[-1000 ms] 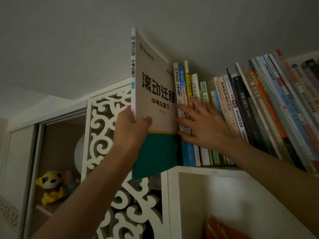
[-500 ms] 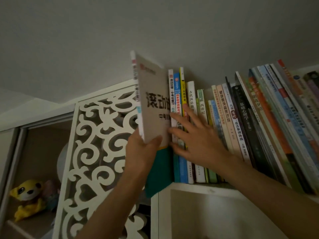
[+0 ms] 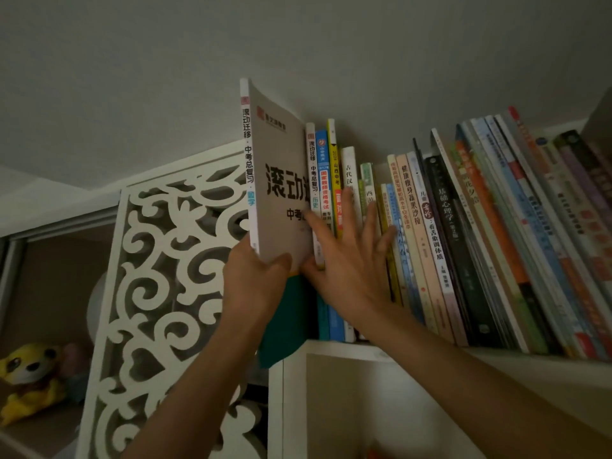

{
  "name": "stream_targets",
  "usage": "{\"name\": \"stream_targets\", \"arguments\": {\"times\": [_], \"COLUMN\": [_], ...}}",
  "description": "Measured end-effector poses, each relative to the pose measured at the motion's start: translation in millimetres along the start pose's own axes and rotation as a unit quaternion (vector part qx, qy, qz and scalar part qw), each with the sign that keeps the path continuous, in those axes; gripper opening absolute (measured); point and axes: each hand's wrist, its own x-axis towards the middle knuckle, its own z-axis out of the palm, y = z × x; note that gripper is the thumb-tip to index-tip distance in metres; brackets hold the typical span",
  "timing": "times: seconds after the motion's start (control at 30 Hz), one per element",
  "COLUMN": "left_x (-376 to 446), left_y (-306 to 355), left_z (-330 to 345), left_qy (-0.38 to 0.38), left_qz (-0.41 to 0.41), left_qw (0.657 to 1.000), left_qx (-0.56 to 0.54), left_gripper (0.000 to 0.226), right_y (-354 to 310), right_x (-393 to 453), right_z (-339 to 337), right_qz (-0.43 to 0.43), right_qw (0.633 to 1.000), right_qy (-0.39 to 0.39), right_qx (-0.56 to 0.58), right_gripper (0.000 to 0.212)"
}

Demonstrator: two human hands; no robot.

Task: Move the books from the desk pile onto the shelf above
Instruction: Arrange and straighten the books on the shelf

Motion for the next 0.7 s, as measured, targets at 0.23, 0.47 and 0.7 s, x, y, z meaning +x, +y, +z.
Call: {"name": "stream_targets", "arguments": {"times": [0.23,0.47,0.7], "left_x": [12,6,8], "left_y": [2,-8,-27], "left_z": [17,41,29], "left_qy": [-0.040,0.042,0.137], "left_qz": [-0.003,0.078,0.223], "left_qw": [0.999,0.996,0.938], "left_qx": [0.023,0.010,0.226], "left_gripper": [0.041,0.040,0.040], "right_y": [7,9,12], "right_x": [0,0,-4], "right_z": [2,13,0], "right_qz": [0.009,0.001,0.025], "right_qw": [0.999,0.993,0.998], "right_qy": [0.048,0.112,0.046], "right_qx": [0.018,-0.023,0.033], "right_gripper": [0.072,0.064,0.063]}}
